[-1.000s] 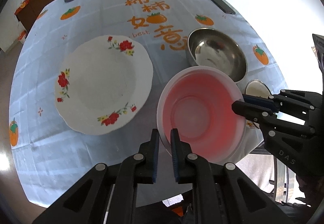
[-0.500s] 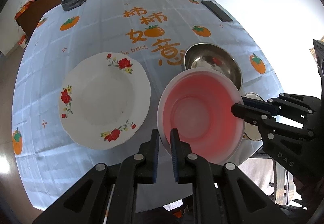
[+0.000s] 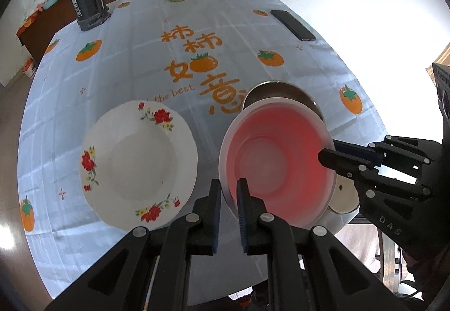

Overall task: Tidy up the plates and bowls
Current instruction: 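Lift the pink bowl with both grippers and carry it over the steel bowl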

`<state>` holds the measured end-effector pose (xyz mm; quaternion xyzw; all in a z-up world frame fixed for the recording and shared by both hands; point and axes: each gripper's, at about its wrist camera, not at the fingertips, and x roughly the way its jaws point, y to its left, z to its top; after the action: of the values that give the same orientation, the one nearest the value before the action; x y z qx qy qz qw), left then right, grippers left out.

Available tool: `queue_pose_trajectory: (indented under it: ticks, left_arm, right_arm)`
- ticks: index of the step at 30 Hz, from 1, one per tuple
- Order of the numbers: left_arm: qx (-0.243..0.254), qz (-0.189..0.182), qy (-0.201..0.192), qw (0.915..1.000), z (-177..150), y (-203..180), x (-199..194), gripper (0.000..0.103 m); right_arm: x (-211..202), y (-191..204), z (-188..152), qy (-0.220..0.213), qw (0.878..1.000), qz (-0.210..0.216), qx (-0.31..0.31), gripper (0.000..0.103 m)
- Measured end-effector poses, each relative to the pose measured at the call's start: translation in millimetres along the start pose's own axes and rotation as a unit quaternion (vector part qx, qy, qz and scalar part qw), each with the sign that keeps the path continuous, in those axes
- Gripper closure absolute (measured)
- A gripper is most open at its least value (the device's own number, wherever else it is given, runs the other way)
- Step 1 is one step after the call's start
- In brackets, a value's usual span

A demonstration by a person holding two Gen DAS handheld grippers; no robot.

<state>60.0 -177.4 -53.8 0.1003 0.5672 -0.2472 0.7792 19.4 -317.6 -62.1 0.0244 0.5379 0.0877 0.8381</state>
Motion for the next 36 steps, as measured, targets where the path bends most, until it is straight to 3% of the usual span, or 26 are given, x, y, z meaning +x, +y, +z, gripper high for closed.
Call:
queue_pose_trajectory:
  ticks: [36]
  left_arm:
    - [0.033, 0.0, -0.012, 0.9994, 46, -38, 13, 0.091]
  right_arm:
    - [-4, -54, 14, -0.01, 0.999, -0.02, 0.03, 0.092]
